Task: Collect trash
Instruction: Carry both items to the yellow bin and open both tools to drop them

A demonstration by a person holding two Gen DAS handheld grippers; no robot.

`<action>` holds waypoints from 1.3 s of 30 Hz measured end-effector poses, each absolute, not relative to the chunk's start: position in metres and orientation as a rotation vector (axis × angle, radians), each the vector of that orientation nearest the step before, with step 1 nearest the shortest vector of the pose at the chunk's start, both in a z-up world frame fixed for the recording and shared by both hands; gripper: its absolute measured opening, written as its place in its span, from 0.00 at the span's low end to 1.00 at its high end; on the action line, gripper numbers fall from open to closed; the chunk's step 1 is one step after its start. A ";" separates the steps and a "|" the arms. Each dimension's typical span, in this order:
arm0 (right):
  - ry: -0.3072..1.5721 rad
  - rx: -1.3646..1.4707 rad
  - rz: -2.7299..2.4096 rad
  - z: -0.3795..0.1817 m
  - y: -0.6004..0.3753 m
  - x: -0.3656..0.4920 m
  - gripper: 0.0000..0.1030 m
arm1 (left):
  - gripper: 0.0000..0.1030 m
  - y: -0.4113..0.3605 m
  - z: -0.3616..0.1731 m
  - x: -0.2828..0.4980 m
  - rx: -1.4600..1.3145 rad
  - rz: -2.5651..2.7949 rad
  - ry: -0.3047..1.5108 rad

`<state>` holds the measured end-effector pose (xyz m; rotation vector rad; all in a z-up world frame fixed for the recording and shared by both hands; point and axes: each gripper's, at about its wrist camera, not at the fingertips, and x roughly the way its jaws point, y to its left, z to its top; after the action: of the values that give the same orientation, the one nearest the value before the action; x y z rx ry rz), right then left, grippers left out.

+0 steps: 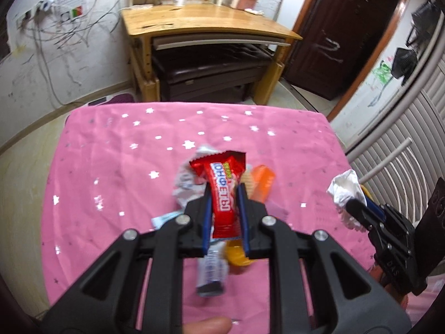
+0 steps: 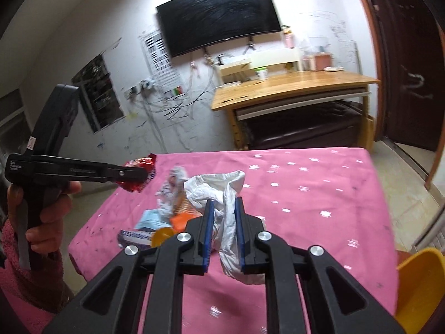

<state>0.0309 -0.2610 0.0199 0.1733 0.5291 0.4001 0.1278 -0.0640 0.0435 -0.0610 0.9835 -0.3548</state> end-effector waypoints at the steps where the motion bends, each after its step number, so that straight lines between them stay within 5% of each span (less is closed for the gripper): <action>1: 0.523 0.183 0.385 0.020 -0.272 0.026 0.09 | 0.15 -0.072 0.044 0.127 -0.056 -0.365 0.984; 24: 0.520 0.385 -0.092 -0.050 -0.490 -0.064 0.09 | 0.15 -0.266 0.041 0.080 0.107 -0.710 1.017; 39: 0.600 0.467 -0.187 -0.102 -0.533 -0.060 0.09 | 0.15 -0.390 0.002 0.050 0.234 -0.850 1.118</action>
<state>-0.0601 -0.5332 -0.1024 0.4669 0.5997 -0.1868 0.0496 -0.3899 0.0016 0.2337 1.1180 -0.8505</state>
